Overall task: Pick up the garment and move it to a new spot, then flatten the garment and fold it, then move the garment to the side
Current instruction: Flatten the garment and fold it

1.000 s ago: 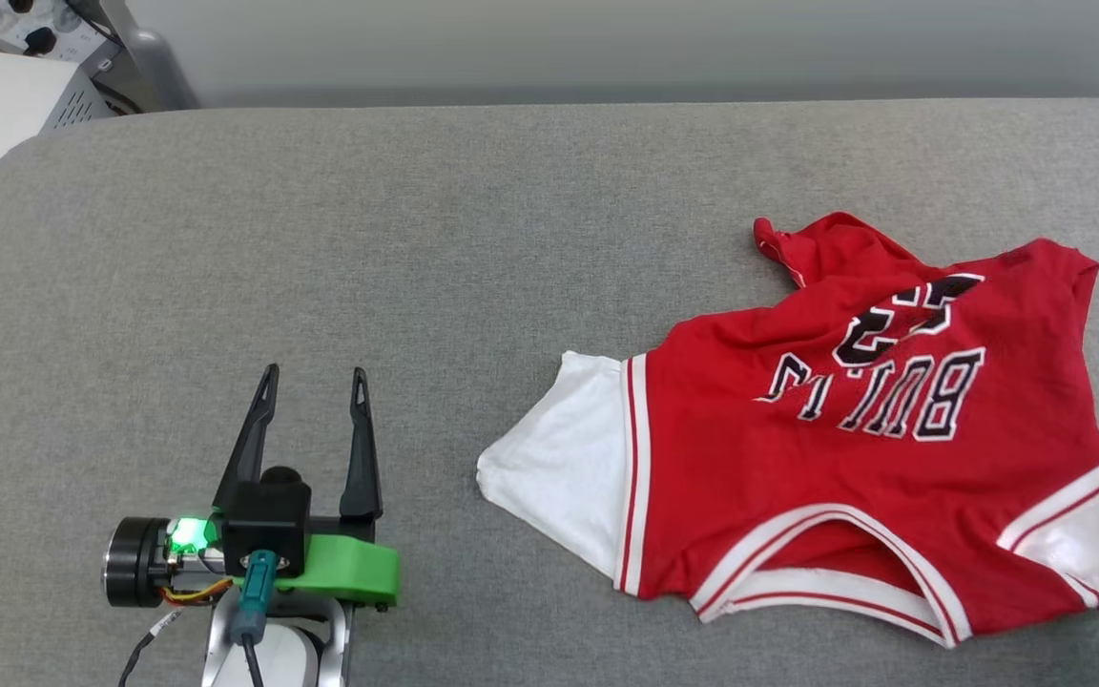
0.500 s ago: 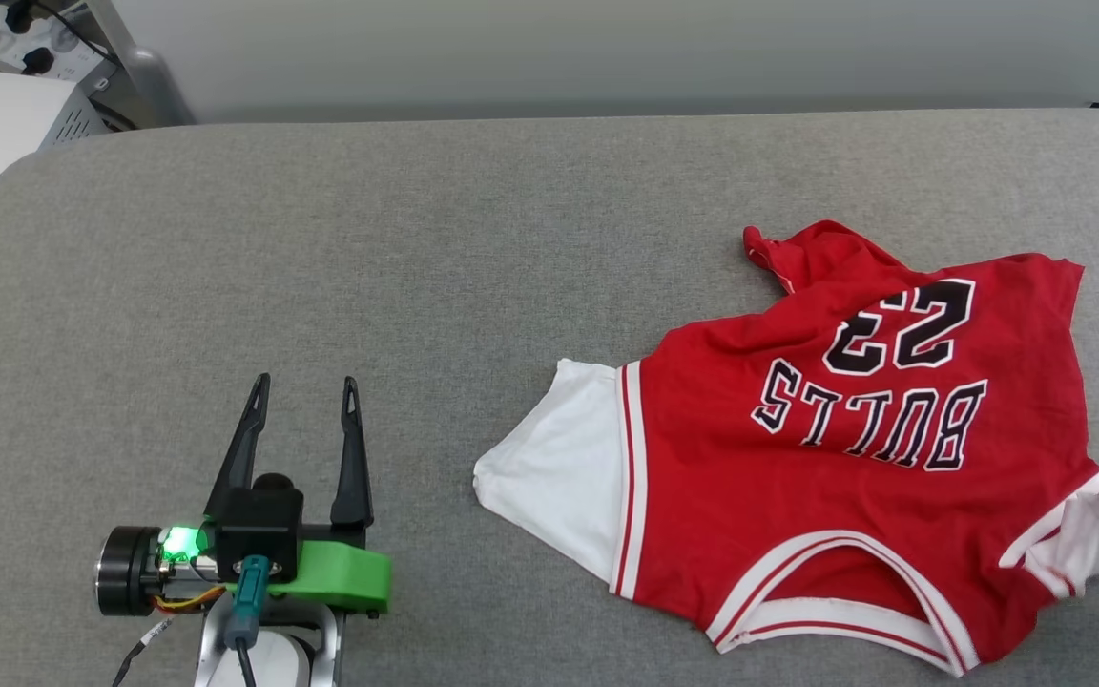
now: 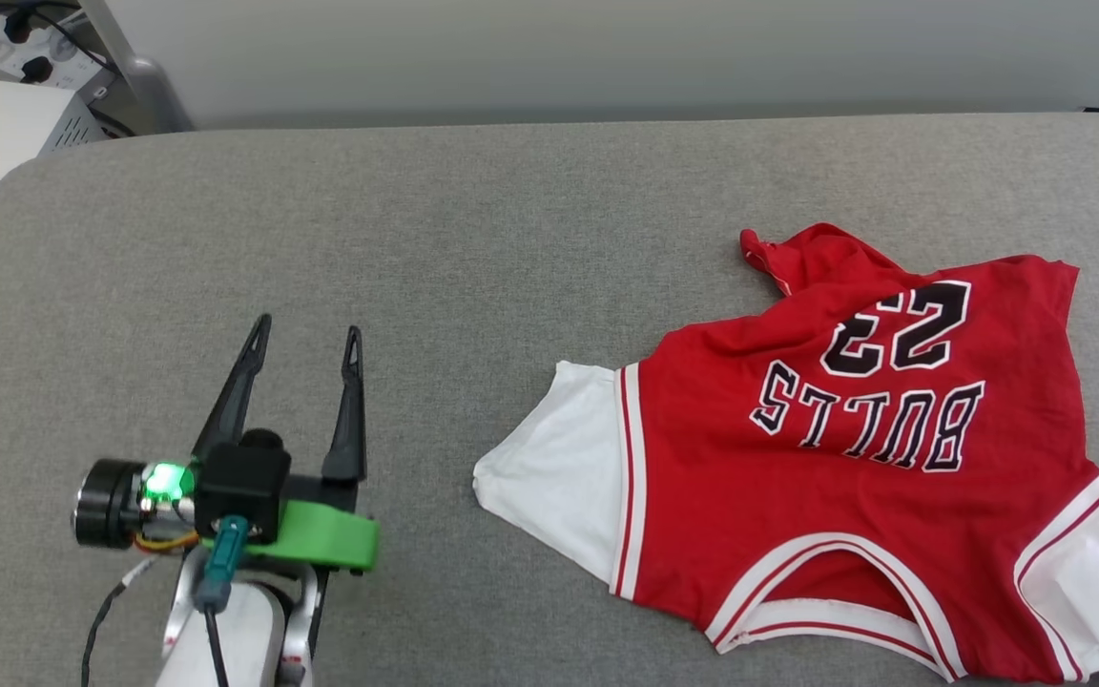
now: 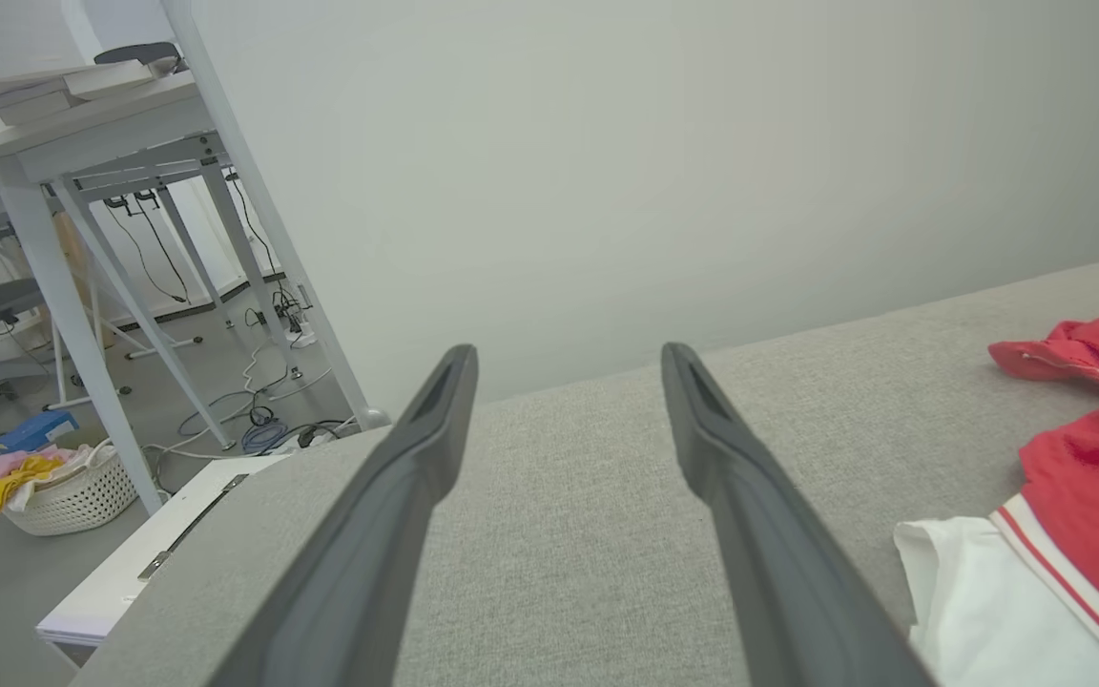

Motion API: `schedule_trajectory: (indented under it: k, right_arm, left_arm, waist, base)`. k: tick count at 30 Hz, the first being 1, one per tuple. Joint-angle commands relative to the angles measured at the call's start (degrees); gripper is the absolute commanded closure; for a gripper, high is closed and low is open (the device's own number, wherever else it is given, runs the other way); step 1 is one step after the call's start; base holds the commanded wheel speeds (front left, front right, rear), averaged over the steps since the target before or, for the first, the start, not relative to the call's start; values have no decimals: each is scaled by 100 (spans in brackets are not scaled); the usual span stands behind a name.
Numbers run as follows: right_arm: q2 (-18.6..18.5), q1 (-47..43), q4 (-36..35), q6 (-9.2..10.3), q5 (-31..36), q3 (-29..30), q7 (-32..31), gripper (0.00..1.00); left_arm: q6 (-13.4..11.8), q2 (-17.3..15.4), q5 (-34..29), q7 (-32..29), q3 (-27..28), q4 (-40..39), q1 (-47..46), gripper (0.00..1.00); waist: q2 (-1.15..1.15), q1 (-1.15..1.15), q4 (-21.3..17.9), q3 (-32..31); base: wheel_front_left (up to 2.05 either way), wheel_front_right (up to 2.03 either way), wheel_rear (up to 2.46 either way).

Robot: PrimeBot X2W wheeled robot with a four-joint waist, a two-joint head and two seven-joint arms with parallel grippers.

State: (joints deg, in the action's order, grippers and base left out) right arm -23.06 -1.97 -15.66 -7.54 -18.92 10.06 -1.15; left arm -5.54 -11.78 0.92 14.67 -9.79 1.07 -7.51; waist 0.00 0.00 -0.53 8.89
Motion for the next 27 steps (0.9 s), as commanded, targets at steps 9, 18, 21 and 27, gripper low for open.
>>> schedule_trajectory:
  k: [9, 18, 21, 27]
  right_arm:
    - [934, 192, 445, 5, 641, -317, 816, 0]
    - [1081, 298, 1061, 5, 882, -725, 1062, 0]
    - [1064, 431, 1224, 5, 922, -827, 1137, 0]
    - [1066, 654, 1434, 5, 979, -982, 1220, 0]
  left_arm:
    - [1235, -570, 566, -363, -606, 664, -1432, 0]
    - [1301, -1652, 3128, -3055, -3096, 599, -3060, 0]
    - [1302, -1987, 3881, -4012, -3918, 484, -3542, 0]
    - [1302, -2219, 4822, -4957, -5036, 496, -4210, 0]
  waist:
    - [0, 0, 169, 217]
    - [0, 0, 83, 431]
    - [0, 0, -7, 517]
    - [0, 0, -202, 725]
  base:
    - [0, 0, 0]
    - [0, 0, 0]
    - [0, 0, 0]
    - [0, 0, 0]
